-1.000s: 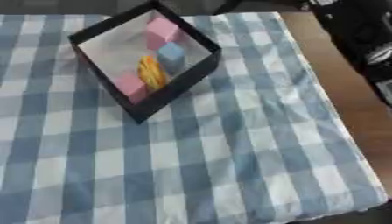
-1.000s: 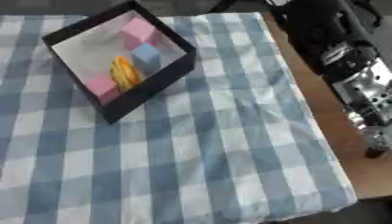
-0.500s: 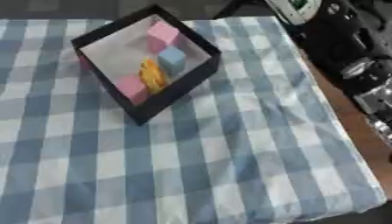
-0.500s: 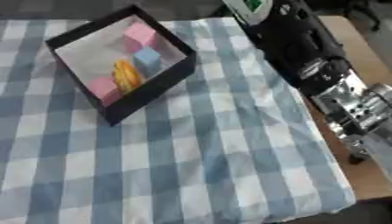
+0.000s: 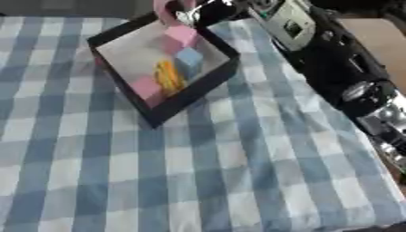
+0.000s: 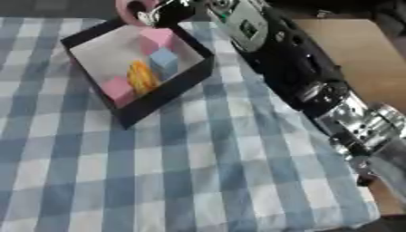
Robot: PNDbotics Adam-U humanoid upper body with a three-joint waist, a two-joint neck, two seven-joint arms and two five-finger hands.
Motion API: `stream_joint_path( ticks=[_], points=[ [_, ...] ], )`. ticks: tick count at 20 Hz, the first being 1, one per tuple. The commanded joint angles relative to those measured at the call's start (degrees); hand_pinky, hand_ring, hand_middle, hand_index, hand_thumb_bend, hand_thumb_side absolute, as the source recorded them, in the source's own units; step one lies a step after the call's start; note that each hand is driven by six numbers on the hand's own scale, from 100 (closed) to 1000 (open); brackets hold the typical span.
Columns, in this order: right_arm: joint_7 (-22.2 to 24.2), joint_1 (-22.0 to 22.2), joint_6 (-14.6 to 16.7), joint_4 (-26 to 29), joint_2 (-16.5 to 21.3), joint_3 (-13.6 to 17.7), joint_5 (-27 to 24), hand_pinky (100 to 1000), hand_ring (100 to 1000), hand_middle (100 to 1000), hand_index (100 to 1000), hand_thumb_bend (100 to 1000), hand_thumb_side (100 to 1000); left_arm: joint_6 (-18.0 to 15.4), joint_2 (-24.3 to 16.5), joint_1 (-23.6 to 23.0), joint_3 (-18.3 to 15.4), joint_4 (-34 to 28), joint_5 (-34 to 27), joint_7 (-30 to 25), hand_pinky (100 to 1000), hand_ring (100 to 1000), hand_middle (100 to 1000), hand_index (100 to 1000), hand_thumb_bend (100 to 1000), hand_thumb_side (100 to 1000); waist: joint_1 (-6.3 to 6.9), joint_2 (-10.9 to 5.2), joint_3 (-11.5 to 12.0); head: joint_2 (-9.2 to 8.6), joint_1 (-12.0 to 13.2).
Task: Pick up objects on the table and place them in the box.
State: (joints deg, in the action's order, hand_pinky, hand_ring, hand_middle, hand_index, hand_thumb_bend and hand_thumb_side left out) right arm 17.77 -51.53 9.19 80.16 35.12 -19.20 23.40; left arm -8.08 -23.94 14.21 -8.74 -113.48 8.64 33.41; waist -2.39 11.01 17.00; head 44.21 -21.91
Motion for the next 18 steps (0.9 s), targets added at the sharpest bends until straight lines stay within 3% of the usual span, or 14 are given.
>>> stream_joint_path(
  ticks=[1,8,18],
  points=[
    [0.54,-0.55,0.16,-0.47,-0.13,-0.07,1.42,769,637,566,620,100,172,-0.09,-1.86,0.83,-0.47,-1.11,0.46,0.32,958,798,755,881,100,651,0.56,-1.91,0.16,-0.09,-0.48],
    [0.69,0.92,0.8,-3.64,-1.59,-0.62,4.67,767,640,568,621,100,192,-0.24,-1.72,1.21,-0.12,-1.11,0.51,-0.32,960,798,754,880,100,650,0.53,-1.63,0.67,-0.09,-1.5],
    [-0.13,1.5,2.1,-8.79,-3.8,-1.27,9.64,769,652,574,627,100,198,-0.14,-0.96,2.07,0.12,-1.11,0.31,-1.31,959,796,748,880,100,649,0.23,-0.05,1.79,-0.09,-2.54]
  ],
)
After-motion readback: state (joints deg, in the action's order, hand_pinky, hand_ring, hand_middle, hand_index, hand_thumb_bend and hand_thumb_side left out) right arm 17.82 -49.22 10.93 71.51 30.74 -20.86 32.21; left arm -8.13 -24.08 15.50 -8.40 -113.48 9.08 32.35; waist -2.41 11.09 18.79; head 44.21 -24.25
